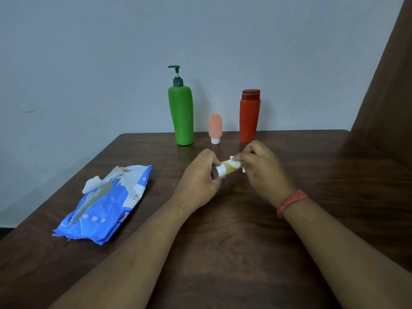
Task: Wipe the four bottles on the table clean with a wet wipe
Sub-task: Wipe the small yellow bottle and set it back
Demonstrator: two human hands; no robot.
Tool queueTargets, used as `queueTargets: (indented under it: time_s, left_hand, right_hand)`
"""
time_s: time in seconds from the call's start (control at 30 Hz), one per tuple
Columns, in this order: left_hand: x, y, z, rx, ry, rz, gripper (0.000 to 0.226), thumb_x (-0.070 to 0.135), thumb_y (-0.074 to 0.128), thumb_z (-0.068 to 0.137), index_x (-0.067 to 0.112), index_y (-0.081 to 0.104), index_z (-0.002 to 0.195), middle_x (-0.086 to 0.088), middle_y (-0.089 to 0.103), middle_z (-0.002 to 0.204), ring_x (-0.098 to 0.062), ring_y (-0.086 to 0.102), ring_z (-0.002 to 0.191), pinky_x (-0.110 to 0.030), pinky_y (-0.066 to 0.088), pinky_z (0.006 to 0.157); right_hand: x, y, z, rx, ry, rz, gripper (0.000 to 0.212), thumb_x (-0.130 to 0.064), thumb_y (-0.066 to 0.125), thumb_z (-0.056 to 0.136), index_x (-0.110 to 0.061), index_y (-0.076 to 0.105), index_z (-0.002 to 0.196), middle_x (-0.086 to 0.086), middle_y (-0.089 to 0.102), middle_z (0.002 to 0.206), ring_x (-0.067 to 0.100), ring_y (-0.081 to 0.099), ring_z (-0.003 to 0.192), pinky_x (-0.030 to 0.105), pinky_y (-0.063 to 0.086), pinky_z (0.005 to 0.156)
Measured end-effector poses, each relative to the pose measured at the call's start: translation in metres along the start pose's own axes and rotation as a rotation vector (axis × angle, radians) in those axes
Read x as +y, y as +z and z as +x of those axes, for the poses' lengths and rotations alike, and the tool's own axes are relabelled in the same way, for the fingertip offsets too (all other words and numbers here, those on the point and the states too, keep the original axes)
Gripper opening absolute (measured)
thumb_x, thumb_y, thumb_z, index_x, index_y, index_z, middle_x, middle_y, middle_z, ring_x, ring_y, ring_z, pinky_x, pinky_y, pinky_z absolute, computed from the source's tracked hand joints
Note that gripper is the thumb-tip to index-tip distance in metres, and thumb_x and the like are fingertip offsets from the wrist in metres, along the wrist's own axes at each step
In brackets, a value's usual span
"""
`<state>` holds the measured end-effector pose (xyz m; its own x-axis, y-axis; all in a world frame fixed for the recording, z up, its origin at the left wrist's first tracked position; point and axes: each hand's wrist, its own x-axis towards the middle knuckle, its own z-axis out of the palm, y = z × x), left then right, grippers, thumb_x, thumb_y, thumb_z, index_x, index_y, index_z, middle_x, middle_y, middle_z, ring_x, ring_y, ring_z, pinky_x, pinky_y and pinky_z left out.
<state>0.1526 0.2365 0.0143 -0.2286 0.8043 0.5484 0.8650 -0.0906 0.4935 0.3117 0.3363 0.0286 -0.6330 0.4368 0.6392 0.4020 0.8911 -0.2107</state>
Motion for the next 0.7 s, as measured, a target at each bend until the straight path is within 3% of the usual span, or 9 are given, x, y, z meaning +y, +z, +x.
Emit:
queueTargets:
  time_s: [0.13,0.3,0.47,0.57,0.63,0.7]
  left_hand:
    - [-0.008,-0.002,0.002,0.081,0.103,0.049,0.035,0.001,0.081,0.075,0.016,0.054,0.091,0.009,0.048,0.092,-0.011,0.052,0.076,-0.025,0.044,0.063]
    - [-0.001,-0.003,0.003,0.115,0.202,0.133,0.031,-0.001,0.081,0.073,0.011,0.058,0.091,-0.001,0.057,0.096,-0.020,0.058,0.084,-0.038,0.053,0.068]
    - [-0.005,-0.001,0.004,0.139,0.239,0.133,0.032,-0.001,0.082,0.073,0.013,0.055,0.085,0.005,0.048,0.088,-0.015,0.050,0.075,-0.029,0.041,0.061]
    - [-0.005,-0.001,0.002,0.123,0.136,0.052,0.031,0.004,0.083,0.075,0.013,0.057,0.089,0.006,0.053,0.092,-0.014,0.055,0.078,-0.035,0.051,0.065]
    - [0.000,-0.001,0.000,0.118,-0.035,-0.066,0.029,0.012,0.083,0.078,0.016,0.057,0.090,0.006,0.058,0.091,-0.011,0.058,0.080,-0.035,0.053,0.068]
    - [0.003,-0.002,0.000,0.095,-0.237,-0.252,0.026,0.020,0.081,0.083,0.020,0.056,0.091,0.005,0.066,0.091,-0.012,0.066,0.081,-0.037,0.057,0.072]
  right_hand:
    - [-0.012,0.001,0.001,-0.064,-0.097,-0.018,0.025,0.000,0.068,0.087,-0.009,0.072,0.111,0.003,0.056,0.103,0.018,0.056,0.091,0.030,0.054,0.077]
    - [0.002,-0.001,0.001,0.058,0.139,0.022,0.023,-0.001,0.066,0.090,-0.005,0.072,0.113,0.005,0.055,0.101,0.022,0.057,0.096,0.036,0.054,0.090]
    - [-0.019,0.002,-0.002,-0.016,-0.077,0.070,0.020,-0.005,0.063,0.093,-0.007,0.072,0.111,0.003,0.055,0.101,0.017,0.056,0.090,0.030,0.053,0.076]
    - [-0.004,0.002,0.004,0.028,0.067,0.045,0.023,-0.002,0.065,0.091,-0.006,0.072,0.112,0.004,0.055,0.101,0.020,0.057,0.092,0.022,0.046,0.079]
    - [0.009,-0.003,0.003,0.092,0.225,0.082,0.022,-0.005,0.063,0.093,-0.007,0.072,0.113,0.001,0.053,0.100,0.016,0.054,0.092,0.015,0.039,0.078]
    - [0.015,-0.006,0.001,0.178,0.318,0.103,0.020,-0.009,0.062,0.095,-0.010,0.072,0.113,0.001,0.056,0.104,0.016,0.056,0.095,0.022,0.047,0.082]
